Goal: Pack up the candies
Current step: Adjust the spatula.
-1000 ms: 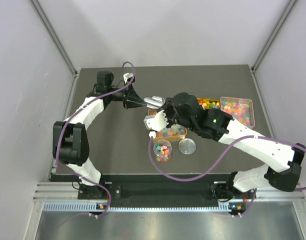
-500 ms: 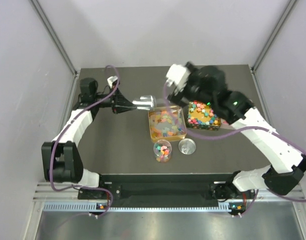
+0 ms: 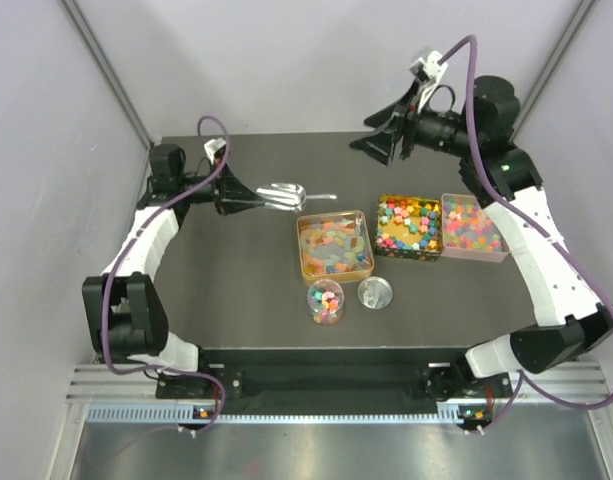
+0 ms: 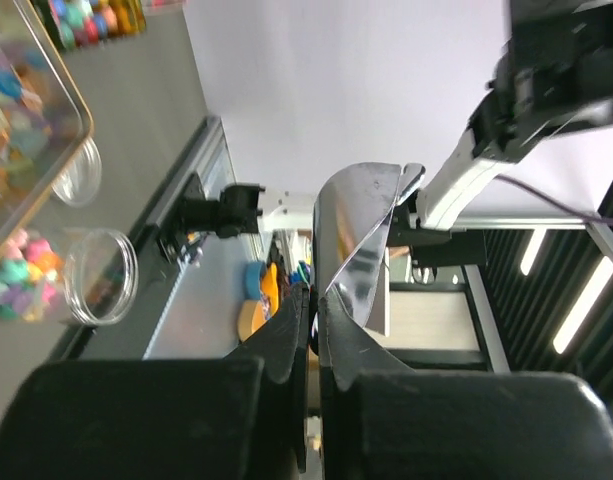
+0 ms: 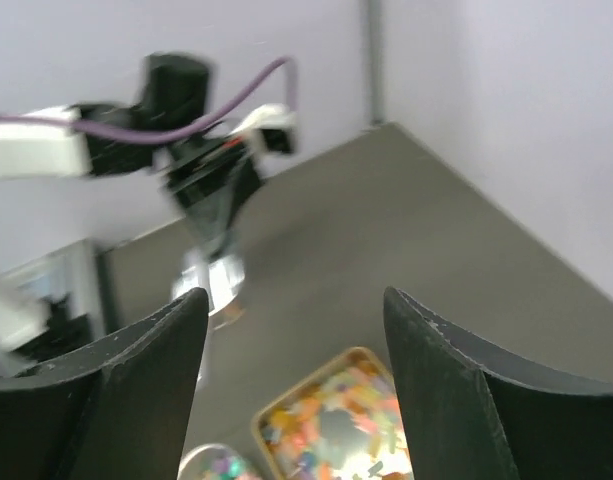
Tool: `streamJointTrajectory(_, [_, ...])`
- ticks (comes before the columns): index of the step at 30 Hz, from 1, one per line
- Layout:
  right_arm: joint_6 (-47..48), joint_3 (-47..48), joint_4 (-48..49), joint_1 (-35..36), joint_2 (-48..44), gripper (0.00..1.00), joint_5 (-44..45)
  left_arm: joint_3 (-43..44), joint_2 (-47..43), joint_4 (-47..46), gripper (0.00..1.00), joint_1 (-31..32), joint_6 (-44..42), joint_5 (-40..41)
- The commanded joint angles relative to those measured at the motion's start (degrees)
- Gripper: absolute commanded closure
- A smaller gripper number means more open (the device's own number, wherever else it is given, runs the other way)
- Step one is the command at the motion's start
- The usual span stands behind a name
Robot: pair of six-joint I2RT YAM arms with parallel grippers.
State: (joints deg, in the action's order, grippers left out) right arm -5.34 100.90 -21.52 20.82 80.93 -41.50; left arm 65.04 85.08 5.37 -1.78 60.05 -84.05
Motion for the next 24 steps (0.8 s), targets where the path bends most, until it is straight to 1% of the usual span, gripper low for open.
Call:
streamJointTrajectory(1, [1.1, -8.6, 11.3, 0.8, -2.0, 0.31, -18.7, 9.9, 4.6, 4.7, 1.0, -2.3, -6.0, -6.7])
streamJointTrajectory(2, [4.9, -9.7, 7.4, 1.9, -2.3, 0.31, -17.1, 11.0, 6.4, 4.2, 1.0, -2.3, -5.9, -6.9])
streamJointTrajectory(3, [8.6, -10.7, 7.3, 2.1, -2.4, 0.3, -17.3, 11.9, 7.0, 3.1, 1.0, -2.3, -5.4, -7.1])
streamJointTrajectory(4, [11.3, -11.9, 7.2, 2.1, -2.0, 0.31, -17.7, 12.7, 7.5, 1.0, 1.0, -2.4, -2.8, -6.9])
streamJointTrajectory(5, [12.6, -11.7, 5.7, 2.1, -1.5, 0.31, -17.2, 12.7, 8.1, -2.8, 1.0, -2.4, -1.0, -6.8])
streamJointTrajectory(9, [16.6, -10.2, 4.6, 2.7, 0.5, 0.3, -16.8, 12.7, 9.7, -3.1, 1.0, -2.8, -0.3, -6.9])
streamJointTrajectory(10, [21.6, -8.5, 2.9, 3.3, 1.5, 0.3, -16.3, 12.7, 10.1, -3.3, 1.0, -2.8, -0.2, -6.7])
streamJointTrajectory(11, [24.9, -7.2, -1.8, 4.7, 2.3, 0.3, -15.0, 12.8, 10.9, -3.8, 1.0, -2.8, 0.0, -6.6])
streamJointTrajectory(12, [28.5, -5.4, -4.7, 5.5, 4.4, 0.29, -14.1, 13.1, 11.4, -6.6, 1.0, -2.8, 1.9, -6.4])
streamJointTrajectory(13, [33.4, -1.5, -7.2, 6.2, 5.6, 0.3, -13.1, 14.0, 11.9, -7.0, 1.0, -2.8, 2.3, -6.2])
streamJointTrajectory(14, [35.3, 1.1, -12.7, 7.5, 7.1, 0.3, -11.8, 14.6, 12.8, -6.9, 1.0, -2.8, 2.4, -6.1])
streamJointTrajectory(15, [36.4, 3.8, -15.1, 7.8, 10.1, 0.3, -11.9, 15.2, 13.1, -7.0, 1.0, -2.8, 2.4, -6.1])
streamJointTrajectory(16, [37.3, 8.5, -18.9, 8.2, 11.6, 0.31, -12.2, 15.9, 13.4, -7.2, 1.0, -2.8, 2.4, -6.0])
streamJointTrajectory(18, [37.4, 12.6, -20.8, 8.5, 14.6, 0.31, -12.3, 16.2, 14.2, -8.9, 1.0, -2.8, 4.0, -5.9])
streamJointTrajectory(19, [37.9, 13.5, -22.3, 9.1, 15.4, 0.31, -10.7, 16.0, 14.6, -11.6, 1.0, -2.8, 4.9, -5.8])
streamJointTrajectory(20, [38.6, 14.7, -23.8, 9.7, 16.2, 0.31, -9.2, 15.9, 14.6, -12.4, 1.0, -2.8, 5.4, -5.3])
streamJointTrajectory(21, [42.0, 18.4, -26.1, 10.1, 18.2, 0.31, -8.1, 16.0, 14.7, -12.7, 1.0, -3.0, 5.6, -4.9])
streamJointTrajectory(22, [43.6, 20.7, -30.8, 11.0, 19.4, 0.31, -5.8, 16.1, 14.6, -12.7, 1.0, -2.9, 5.3, -4.6])
streamJointTrajectory(23, [45.1, 23.5, -33.6, 11.6, 20.7, 0.31, -4.4, 16.3, 14.6, -12.7, 1.0, -3.1, 4.6, -4.4])
streamJointTrajectory(24, [48.0, 29.2, -36.3, 12.0, 23.5, 0.3, -3.2, 16.9, 14.6, -12.4, 1.0, -3.1, 2.9, -4.1])
